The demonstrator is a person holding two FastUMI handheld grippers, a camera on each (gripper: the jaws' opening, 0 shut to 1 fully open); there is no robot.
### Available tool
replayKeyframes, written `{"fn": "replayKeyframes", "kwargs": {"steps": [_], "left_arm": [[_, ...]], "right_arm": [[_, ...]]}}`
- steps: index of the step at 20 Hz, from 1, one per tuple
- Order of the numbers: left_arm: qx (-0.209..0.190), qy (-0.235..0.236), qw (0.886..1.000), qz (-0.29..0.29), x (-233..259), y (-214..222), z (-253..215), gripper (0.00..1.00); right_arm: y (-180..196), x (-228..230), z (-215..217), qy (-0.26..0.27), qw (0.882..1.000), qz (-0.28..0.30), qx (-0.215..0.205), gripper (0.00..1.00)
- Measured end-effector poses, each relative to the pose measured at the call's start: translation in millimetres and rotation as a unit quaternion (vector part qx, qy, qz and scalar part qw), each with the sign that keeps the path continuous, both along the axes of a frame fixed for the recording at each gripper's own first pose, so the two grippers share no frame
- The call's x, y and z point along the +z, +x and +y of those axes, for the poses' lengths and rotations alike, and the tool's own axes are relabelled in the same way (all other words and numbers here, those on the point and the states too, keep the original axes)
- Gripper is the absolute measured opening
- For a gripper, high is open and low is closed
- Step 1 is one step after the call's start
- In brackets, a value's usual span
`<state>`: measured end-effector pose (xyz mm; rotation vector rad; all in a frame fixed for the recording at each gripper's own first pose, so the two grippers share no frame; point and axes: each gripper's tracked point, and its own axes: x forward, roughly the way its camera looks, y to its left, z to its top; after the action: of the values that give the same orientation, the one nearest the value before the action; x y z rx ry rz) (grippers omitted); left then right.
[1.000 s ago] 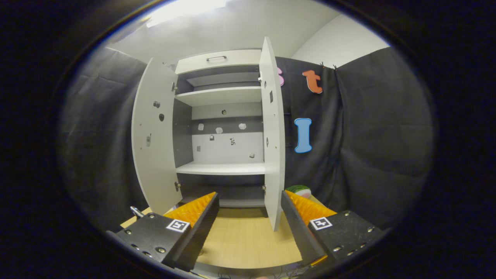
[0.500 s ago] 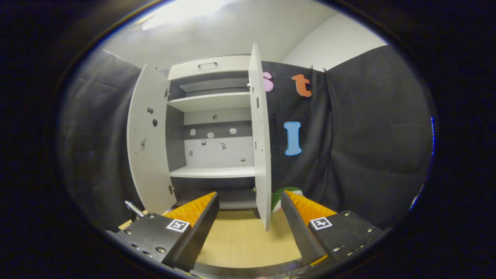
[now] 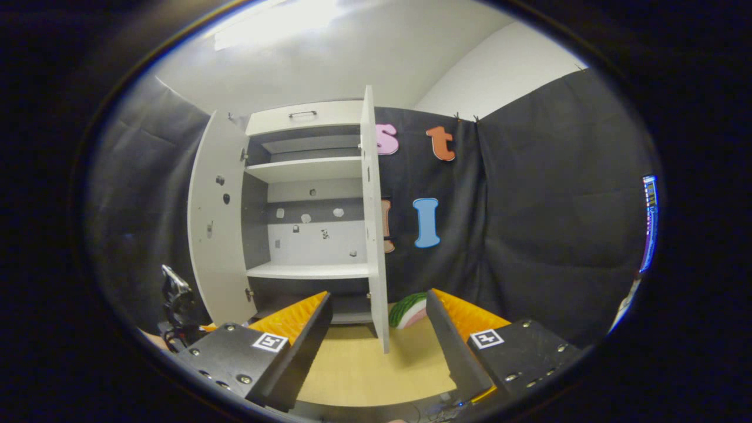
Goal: Grasp the bottle in the cabinet with the left hand and place it on the coaster, then close the right door with the right hand and the left door with the left hand.
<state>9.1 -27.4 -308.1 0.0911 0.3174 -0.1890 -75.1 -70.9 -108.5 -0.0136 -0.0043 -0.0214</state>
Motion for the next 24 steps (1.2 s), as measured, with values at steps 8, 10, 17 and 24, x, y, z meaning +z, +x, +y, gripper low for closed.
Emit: {"fn": "replayKeyframes", "kwargs": {"steps": [8, 10, 17, 24], "left_arm": [[-0.050, -0.050, 0.996, -0.053, 144.7, 29.2, -0.8, 0.95], [-0.045, -0.052, 0.995, -0.075, 179.7, 37.3, 8.5, 0.95], [-0.025, -0.069, 0.992, -0.100, 255.3, 38.6, 50.8, 0.97], [0.015, -0.033, 0.994, -0.102, 254.9, 15.8, 127.3, 0.97]], "right_arm": [[42.4, 8.9, -53.3, -0.007, 0.999, 0.008, -0.041, 0.97], [63.0, 21.0, -69.5, -0.019, 0.999, 0.003, -0.046, 0.97], [161.9, 65.5, -128.9, -0.043, 0.997, -0.012, -0.055, 0.94], [256.3, 84.4, -134.6, -0.048, 0.995, -0.001, -0.089, 0.94]]}}
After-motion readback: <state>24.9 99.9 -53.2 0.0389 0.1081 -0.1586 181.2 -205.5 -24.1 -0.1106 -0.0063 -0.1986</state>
